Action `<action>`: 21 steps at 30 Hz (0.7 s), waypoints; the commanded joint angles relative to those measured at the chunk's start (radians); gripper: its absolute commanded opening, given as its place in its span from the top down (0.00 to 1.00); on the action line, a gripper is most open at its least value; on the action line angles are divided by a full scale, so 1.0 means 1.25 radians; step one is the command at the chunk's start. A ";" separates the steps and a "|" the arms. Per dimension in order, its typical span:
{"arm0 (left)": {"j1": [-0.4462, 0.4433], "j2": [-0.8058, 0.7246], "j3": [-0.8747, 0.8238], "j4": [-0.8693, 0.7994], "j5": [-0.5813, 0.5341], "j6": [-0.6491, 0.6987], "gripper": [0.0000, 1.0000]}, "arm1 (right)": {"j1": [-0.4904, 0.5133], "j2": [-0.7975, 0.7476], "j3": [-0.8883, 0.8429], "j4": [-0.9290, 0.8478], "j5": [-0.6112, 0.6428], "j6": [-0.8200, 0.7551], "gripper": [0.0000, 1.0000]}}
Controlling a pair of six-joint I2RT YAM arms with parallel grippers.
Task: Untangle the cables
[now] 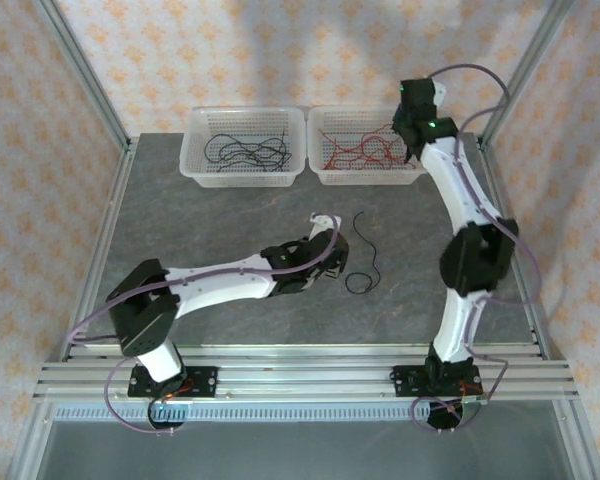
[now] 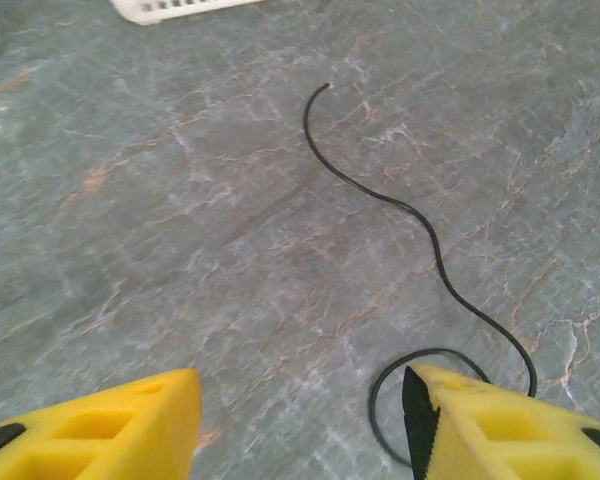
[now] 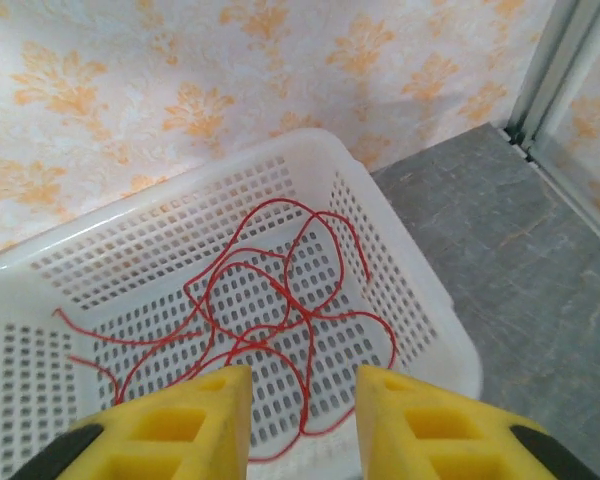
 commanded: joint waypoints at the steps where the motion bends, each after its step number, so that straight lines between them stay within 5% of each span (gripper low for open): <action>1: 0.021 0.074 0.080 0.045 0.043 0.055 0.44 | -0.001 -0.147 -0.196 0.074 -0.017 0.000 0.68; 11: 0.135 0.348 0.322 0.043 0.176 0.072 0.44 | -0.001 -0.534 -0.640 0.123 -0.109 0.054 0.68; 21: 0.171 0.500 0.466 0.059 0.261 0.109 0.44 | -0.001 -0.732 -0.843 0.108 -0.209 0.118 0.67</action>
